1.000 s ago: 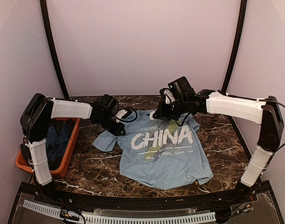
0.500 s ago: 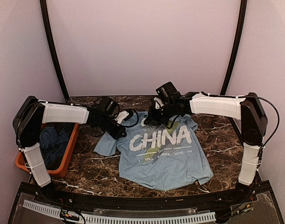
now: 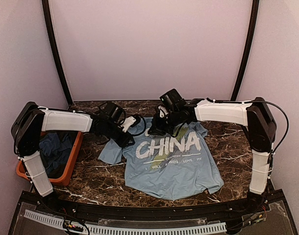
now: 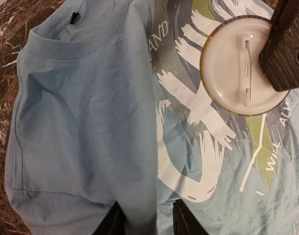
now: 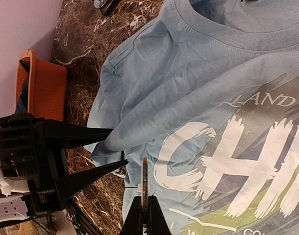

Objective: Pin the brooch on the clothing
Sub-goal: Pick up the flattened clothing from the center of the board, then cross the brooch on the flattened clothing.

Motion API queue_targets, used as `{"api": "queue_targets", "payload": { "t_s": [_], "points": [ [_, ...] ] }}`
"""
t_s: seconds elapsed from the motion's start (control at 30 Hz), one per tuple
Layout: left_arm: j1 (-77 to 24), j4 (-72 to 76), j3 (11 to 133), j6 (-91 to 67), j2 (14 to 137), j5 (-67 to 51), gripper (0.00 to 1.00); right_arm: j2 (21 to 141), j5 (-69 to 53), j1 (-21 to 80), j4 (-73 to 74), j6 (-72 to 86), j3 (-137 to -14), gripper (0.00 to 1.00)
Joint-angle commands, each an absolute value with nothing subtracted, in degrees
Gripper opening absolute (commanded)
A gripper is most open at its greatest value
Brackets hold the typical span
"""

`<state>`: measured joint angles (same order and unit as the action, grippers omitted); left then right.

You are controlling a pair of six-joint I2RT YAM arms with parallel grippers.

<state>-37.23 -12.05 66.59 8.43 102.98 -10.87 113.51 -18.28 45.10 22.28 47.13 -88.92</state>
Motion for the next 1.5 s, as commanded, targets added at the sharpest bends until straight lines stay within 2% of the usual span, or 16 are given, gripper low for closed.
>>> {"api": "queue_targets", "payload": {
  "t_s": [0.0,0.23,0.3,0.43,0.7,0.9,1.47],
  "points": [
    [-37.2,-11.3,65.5,9.1,100.5,-10.8,0.34,114.6,-19.0,45.7,21.1,48.3,-89.5,0.0],
    [-37.3,-9.9,65.0,9.2,100.1,-12.0,0.33,114.7,-18.7,45.6,20.1,49.9,-88.5,0.0],
    [-37.2,-9.2,64.6,9.4,99.8,-12.2,0.3,115.1,-18.5,45.6,20.1,50.7,-88.5,0.0],
    [-37.3,-8.8,64.3,9.9,99.6,-12.7,0.16,115.5,-19.0,45.8,20.1,52.3,-88.5,0.0],
    [-37.3,-6.5,63.0,10.3,98.0,-14.1,0.05,115.4,-17.6,45.7,19.4,56.9,-85.7,0.0],
    [-38.1,-6.1,62.4,11.9,97.9,-14.1,0.01,115.9,-18.8,45.7,17.4,59.9,-85.3,0.0],
    [-40.8,-7.3,62.3,15.1,98.0,-12.9,0.01,118.6,-20.5,45.7,17.5,62.3,-88.8,0.0]
  ]
}}
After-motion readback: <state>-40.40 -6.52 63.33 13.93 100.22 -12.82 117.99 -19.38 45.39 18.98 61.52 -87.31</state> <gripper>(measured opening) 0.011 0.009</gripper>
